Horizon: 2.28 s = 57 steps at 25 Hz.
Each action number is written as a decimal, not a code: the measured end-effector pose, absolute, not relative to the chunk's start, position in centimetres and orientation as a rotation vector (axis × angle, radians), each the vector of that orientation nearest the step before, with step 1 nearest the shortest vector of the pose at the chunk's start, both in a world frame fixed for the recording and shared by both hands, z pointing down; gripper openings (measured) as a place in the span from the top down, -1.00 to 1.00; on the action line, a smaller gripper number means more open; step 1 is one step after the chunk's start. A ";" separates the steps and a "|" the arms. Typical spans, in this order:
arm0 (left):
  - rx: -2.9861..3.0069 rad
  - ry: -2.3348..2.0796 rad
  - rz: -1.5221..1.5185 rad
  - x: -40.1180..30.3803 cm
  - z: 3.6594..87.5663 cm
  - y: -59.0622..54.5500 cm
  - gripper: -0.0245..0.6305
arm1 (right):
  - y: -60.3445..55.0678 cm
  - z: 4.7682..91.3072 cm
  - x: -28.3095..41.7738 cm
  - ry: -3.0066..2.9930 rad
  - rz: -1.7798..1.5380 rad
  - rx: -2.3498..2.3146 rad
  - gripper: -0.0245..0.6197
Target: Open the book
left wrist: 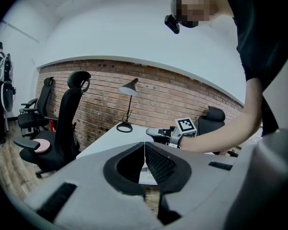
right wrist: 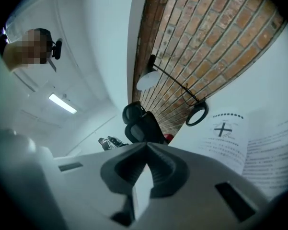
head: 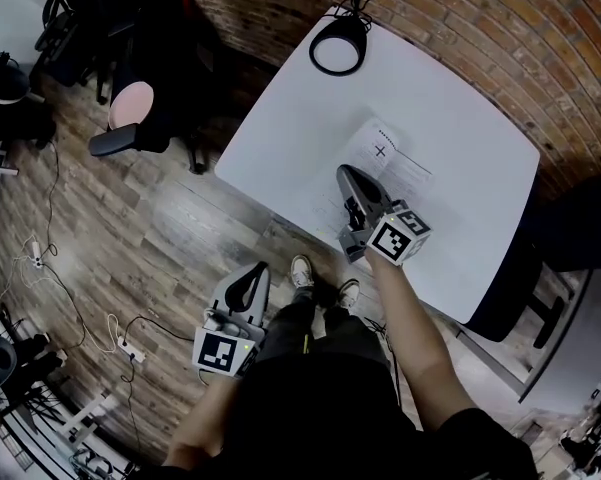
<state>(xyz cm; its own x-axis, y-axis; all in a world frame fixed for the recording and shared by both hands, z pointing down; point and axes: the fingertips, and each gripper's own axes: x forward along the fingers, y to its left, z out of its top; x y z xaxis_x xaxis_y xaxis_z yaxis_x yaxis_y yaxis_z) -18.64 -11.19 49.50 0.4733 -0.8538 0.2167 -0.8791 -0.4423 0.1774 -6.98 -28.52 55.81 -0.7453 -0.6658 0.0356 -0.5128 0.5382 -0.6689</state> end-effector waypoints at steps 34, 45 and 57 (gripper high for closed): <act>2.477 -1.458 0.134 -22.0 49.5 -12.6 0.85 | -29.0 56.5 -15.7 2.789 -0.992 -0.883 0.88; 2.560 -1.382 0.089 -16.9 47.6 -12.9 0.85 | -25.8 53.7 -7.8 2.831 -0.855 -1.068 0.88; 2.667 -1.315 0.079 -9.4 45.2 -10.4 0.85 | -20.7 50.9 5.3 2.766 -0.769 -1.350 0.88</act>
